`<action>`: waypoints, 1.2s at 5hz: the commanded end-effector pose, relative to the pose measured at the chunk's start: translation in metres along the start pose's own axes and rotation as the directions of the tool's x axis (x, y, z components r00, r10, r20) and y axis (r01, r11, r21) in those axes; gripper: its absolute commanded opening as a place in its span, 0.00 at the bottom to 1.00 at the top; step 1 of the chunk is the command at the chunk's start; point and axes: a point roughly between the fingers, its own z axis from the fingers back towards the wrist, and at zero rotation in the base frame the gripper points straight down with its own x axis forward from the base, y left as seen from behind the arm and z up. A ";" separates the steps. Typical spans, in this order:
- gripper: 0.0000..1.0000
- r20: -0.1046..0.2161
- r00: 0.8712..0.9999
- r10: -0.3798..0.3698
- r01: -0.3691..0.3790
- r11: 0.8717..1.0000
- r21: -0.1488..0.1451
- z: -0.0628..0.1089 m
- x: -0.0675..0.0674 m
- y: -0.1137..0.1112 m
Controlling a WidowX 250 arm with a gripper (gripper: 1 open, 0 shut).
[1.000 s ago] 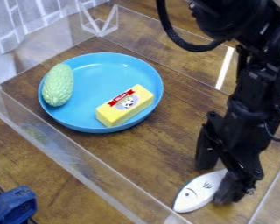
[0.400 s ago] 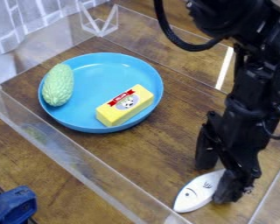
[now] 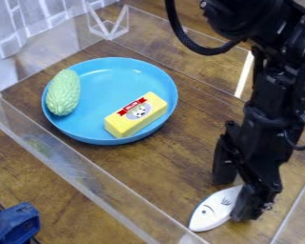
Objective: Put the white object in the blue tray
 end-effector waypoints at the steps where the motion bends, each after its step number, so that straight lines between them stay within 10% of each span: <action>1: 1.00 -0.005 1.000 -0.001 0.001 1.000 -0.009 -0.005 -0.007 0.006; 6: 1.00 0.007 1.000 -0.028 0.028 0.999 -0.028 -0.007 -0.012 0.009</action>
